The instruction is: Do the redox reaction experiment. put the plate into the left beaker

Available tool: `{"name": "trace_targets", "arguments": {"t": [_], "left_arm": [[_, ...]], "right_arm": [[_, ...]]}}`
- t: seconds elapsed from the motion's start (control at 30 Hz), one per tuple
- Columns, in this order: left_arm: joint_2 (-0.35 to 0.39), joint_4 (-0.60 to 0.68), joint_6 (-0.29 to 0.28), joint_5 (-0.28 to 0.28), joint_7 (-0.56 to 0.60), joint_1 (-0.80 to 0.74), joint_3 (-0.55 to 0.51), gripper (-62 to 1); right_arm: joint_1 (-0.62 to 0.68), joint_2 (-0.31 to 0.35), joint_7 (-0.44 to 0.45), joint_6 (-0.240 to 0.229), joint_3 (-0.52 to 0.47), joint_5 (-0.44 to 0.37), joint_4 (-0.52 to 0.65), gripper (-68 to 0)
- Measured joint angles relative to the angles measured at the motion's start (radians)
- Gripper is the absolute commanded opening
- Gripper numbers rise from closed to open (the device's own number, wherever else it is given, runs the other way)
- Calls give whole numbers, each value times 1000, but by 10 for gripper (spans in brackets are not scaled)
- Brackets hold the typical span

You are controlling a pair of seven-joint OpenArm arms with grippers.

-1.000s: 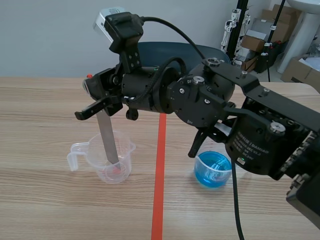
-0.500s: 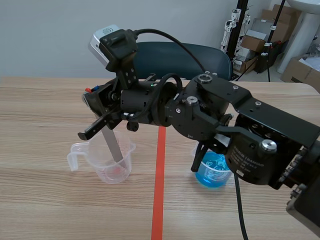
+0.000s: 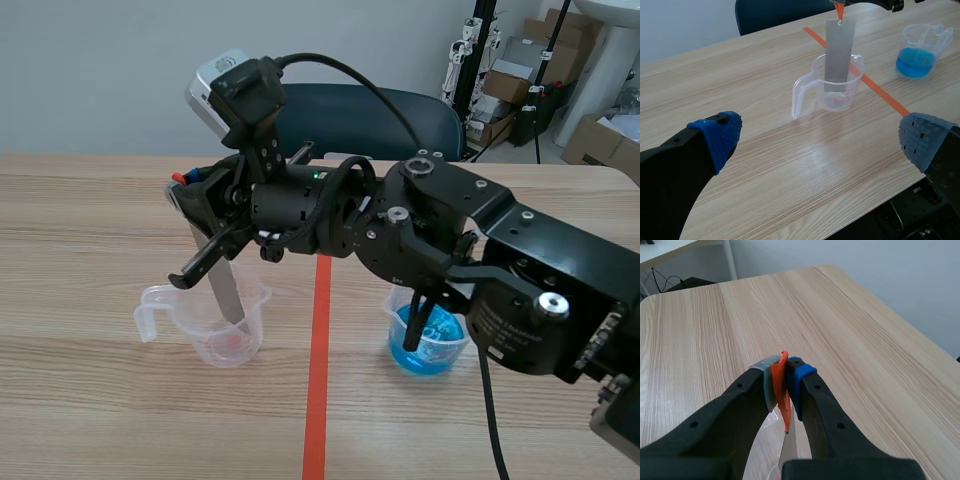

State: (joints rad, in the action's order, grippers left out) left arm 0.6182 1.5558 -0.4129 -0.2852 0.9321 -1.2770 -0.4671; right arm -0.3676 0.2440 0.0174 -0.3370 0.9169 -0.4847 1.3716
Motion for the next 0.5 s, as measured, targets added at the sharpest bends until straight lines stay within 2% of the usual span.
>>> {"name": "trace_targets", "arguments": {"t": [0.5], "left_arm": [[0, 0, 0, 0, 0, 0, 0, 14]], "right_arm": [[19, 0, 16, 0, 7, 18, 0, -676]]}}
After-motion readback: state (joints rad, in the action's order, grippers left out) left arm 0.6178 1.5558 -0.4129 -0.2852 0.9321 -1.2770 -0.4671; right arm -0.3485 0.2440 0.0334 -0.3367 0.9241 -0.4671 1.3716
